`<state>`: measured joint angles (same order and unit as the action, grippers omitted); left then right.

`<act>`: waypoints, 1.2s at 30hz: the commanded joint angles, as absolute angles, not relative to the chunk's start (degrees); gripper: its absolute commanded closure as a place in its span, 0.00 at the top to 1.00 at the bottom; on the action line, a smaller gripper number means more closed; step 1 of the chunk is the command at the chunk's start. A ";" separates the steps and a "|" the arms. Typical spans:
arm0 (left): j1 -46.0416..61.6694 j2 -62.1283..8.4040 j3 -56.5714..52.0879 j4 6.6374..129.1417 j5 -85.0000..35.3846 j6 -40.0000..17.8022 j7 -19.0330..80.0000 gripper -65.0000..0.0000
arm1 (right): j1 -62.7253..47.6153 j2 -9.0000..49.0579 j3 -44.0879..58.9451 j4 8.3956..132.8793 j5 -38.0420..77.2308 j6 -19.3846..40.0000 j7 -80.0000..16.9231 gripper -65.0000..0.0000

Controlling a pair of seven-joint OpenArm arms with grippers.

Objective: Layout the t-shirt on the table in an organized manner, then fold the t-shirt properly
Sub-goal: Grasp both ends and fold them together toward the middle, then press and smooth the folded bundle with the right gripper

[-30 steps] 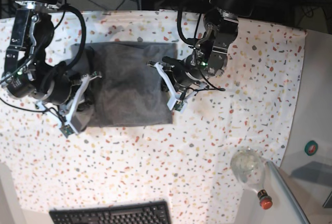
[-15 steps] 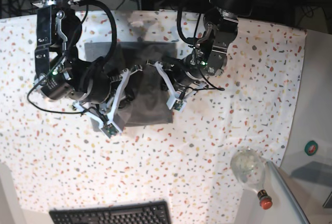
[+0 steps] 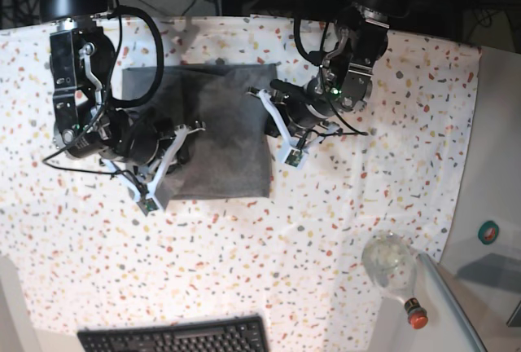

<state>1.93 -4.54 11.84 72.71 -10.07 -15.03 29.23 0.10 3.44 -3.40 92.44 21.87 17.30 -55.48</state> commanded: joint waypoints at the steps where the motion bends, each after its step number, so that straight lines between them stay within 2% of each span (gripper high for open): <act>1: 1.63 -5.23 11.65 75.65 -10.51 -15.25 28.00 0.00 | 0.92 3.30 -3.56 93.49 22.81 17.36 -54.55 0.00; 9: 4.79 -9.71 11.56 80.22 -10.51 -15.25 31.69 0.00 | 0.92 3.30 -8.84 93.05 22.81 16.40 -53.23 0.00; 13: 9.27 -10.68 5.93 87.60 -10.59 -15.25 31.87 0.00 | 0.92 3.47 -11.30 91.74 22.81 8.57 -51.38 0.00; 17: 17.45 -10.68 -8.13 99.74 -10.59 -15.34 35.74 0.00 | 1.45 3.65 -15.08 89.01 22.81 7.16 -50.95 0.45; 19: 21.32 -10.51 -16.57 105.19 -10.59 -15.52 39.87 0.00 | 2.15 4.18 -16.31 86.02 22.81 7.16 -50.86 0.57; 25: 27.03 -10.42 -40.22 107.74 -10.68 -15.60 43.47 0.00 | 2.42 4.35 -22.46 84.70 22.81 6.99 -47.34 0.55; 29: 27.03 -10.59 -50.15 104.40 -10.68 -15.60 43.56 0.00 | 2.68 4.35 -27.47 84.44 22.73 6.90 -47.08 0.55; 33: 25.36 -11.30 -54.55 99.74 -10.68 -15.60 43.56 0.00 | 3.91 4.35 -36.18 84.62 17.36 -0.13 -46.99 0.55; 36: 25.10 -11.21 -54.37 97.98 -10.68 -15.60 43.56 0.00 | 3.56 4.18 -40.84 86.99 13.14 -0.75 -46.99 0.55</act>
<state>24.75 -10.46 -53.95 97.25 -10.83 -15.90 44.36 2.81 4.69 -40.97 85.65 12.84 -1.02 -47.99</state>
